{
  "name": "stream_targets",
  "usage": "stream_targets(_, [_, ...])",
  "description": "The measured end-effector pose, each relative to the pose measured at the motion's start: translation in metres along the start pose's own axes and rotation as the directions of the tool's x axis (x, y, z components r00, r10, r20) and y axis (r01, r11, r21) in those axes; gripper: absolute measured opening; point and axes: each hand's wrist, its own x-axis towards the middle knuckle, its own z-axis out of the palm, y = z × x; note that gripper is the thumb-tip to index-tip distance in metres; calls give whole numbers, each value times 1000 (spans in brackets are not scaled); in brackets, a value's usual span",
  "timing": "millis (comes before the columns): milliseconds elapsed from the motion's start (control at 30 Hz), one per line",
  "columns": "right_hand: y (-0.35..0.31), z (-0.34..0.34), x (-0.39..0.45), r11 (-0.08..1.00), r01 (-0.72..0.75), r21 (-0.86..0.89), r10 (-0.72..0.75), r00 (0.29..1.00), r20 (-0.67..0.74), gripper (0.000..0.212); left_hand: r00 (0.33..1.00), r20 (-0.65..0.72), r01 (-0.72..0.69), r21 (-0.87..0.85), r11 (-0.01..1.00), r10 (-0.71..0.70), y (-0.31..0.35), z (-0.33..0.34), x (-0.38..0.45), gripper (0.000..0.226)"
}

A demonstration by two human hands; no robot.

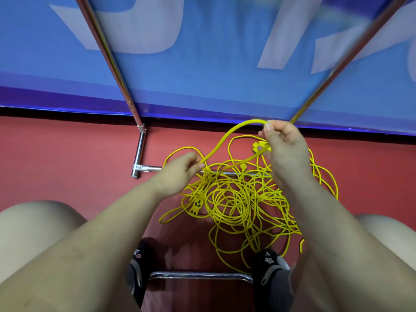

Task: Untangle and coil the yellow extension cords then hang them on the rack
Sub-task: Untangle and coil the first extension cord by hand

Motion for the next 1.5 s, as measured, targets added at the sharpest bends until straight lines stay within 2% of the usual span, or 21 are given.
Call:
stream_targets(67, [7, -5, 7, 993, 14, -117, -24, 996, -84, 11, 998, -61, -36, -17, 999, 35, 4, -3, 0, 24])
stream_targets(133, [10, -9, 10, 925, 92, -368, -120, 991, -54, 27, 992, -103, -80, -27, 996, 77, 7, -6, 1, 24])
stream_targets(167, [11, -10, 10, 859, 169, -484, -178, 984, 27, 33, 989, -103, -109, -21, 994, 106, 11, -6, 0, 22])
stream_targets(233, [13, -5, 0, 756, 335, -562, -214, 938, 272, 36, 979, -92, -184, 11, 983, 184, 19, -4, -2, 16])
stream_targets(300, [20, 3, -14, 705, 418, -573, -114, 864, 490, 35, 962, -105, -247, 46, 968, 250, 28, -3, -4, 13])
stream_targets(367, [28, 9, -21, 694, 424, -581, -15, 816, 578, 33, 954, -140, -265, 28, 964, 266, 30, -4, -4, 11])
stream_targets(500, [28, 15, -21, 791, 312, -526, 0, 860, 511, 17, 968, -143, -223, -116, 968, 206, 27, -9, -5, 7])
stream_targets(667, [20, 17, -21, 814, 355, -461, -108, 871, 479, 8, 980, -100, -185, -145, 972, 172, 31, -6, -10, 22])
stream_targets(800, [15, 13, -20, 878, 311, -363, -128, 885, 447, 21, 995, -36, -101, -90, 991, 98, 23, -2, -9, 44])
stream_targets(867, [11, 11, -20, 894, 303, -331, -147, 895, 422, 23, 998, -3, -59, -85, 995, 59, 17, 1, -7, 37])
stream_targets(967, [3, 7, -22, 901, 332, -279, -220, 904, 366, 11, 999, -17, -31, -77, 997, 30, 10, 4, -3, 15])
stream_targets(1100, [-10, -2, -19, 931, 328, -158, -281, 924, 260, 19, 999, -38, 5, -17, 1000, -6, 5, 7, -1, 7])
stream_targets(1200, [-18, -8, -17, 936, 334, -107, -312, 933, 179, 22, 997, -69, -32, 5, 999, 33, 10, 6, -2, 4])
stream_targets(1300, [-16, -12, -9, 931, 329, -160, -310, 941, 135, 21, 992, -108, -62, -6, 998, 61, 11, 7, -1, 4])
stream_targets(1367, [-10, -17, 1, 906, 329, -267, -301, 943, 143, 19, 988, -141, -65, -26, 998, 61, 8, 5, 0, 4])
stream_targets(1433, [-6, -20, 7, 824, 371, -428, -302, 927, 221, 36, 979, -186, -90, -42, 995, 81, 7, 4, 2, 3])
stream_targets(1500, [1, -17, 2, 727, 479, -492, -325, 871, 367, 48, 967, -222, -139, -33, 990, 129, 12, 2, 2, 5])
